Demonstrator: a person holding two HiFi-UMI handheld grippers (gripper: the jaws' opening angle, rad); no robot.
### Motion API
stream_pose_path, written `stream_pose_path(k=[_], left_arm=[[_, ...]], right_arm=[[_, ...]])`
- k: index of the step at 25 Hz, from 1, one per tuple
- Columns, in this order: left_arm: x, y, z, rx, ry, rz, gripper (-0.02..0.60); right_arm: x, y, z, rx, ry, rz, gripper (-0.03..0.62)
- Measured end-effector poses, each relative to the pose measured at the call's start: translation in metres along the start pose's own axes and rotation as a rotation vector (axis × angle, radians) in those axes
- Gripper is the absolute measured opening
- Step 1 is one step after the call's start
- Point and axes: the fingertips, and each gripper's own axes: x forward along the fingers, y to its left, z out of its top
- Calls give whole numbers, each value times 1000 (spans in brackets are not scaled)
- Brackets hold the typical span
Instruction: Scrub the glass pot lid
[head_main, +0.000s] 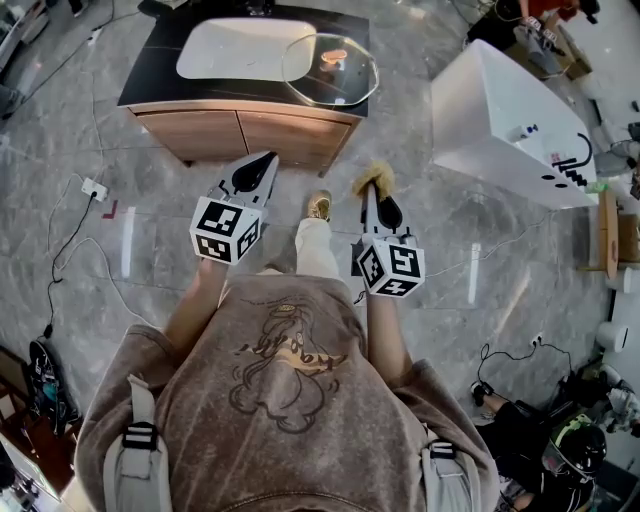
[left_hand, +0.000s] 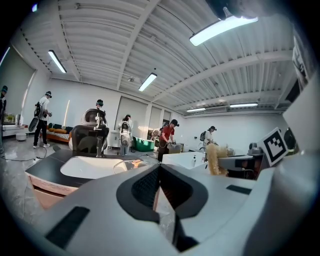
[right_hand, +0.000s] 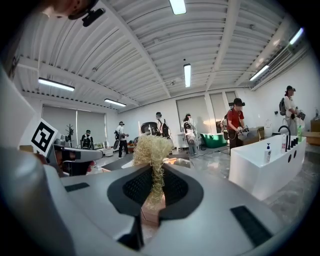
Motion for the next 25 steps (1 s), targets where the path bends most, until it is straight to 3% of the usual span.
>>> stream_pose_path(k=[9,25], left_arm=[[59,36,10,-10,16,2,17],[221,94,44,-2,63,17,17]], right_arm=[[70,-24,5,13,18,20,41],[221,-108,42,16,69,65,41]])
